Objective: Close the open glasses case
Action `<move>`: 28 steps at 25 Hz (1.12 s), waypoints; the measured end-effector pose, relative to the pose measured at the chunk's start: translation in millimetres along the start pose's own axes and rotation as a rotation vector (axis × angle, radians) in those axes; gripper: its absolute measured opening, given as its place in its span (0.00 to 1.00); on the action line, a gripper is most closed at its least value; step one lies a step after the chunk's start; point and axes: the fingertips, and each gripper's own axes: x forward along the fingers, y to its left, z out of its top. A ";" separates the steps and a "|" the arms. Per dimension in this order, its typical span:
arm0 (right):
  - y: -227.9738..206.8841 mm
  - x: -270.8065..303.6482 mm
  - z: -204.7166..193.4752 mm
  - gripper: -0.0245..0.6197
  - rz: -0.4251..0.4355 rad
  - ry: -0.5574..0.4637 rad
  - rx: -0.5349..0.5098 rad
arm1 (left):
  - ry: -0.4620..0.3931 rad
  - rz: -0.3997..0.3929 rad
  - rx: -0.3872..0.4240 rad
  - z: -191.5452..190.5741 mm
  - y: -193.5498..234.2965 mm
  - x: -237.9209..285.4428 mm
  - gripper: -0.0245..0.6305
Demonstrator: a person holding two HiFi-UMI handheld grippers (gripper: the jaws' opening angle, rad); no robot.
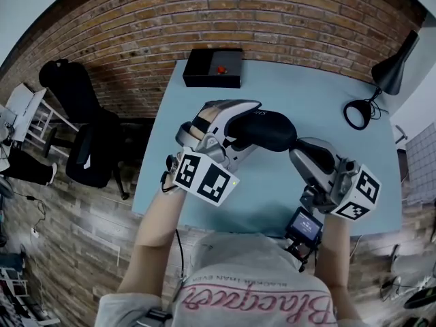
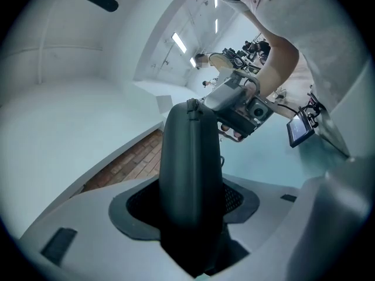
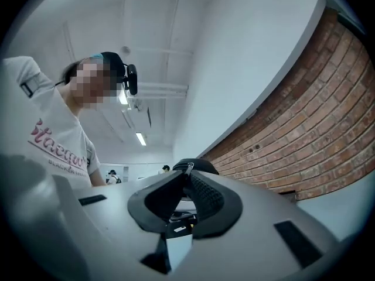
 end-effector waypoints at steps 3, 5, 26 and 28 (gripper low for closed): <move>-3.4 -0.9 3.1 0.11 -0.035 -0.027 -0.026 | 0.012 0.007 -0.021 -3.6 1.6 0.1 0.43; -8.1 -3.8 7.6 0.09 -0.082 -0.049 -0.061 | 0.029 0.006 -0.030 -7.1 1.3 0.7 0.43; -0.1 14.8 -7.3 0.07 -0.241 0.251 -0.512 | 0.353 -0.014 -0.097 -37.8 -9.7 13.1 0.43; 7.0 25.7 -8.2 0.07 -0.245 0.262 -0.537 | 0.394 -0.031 -0.118 -41.1 -12.8 15.3 0.43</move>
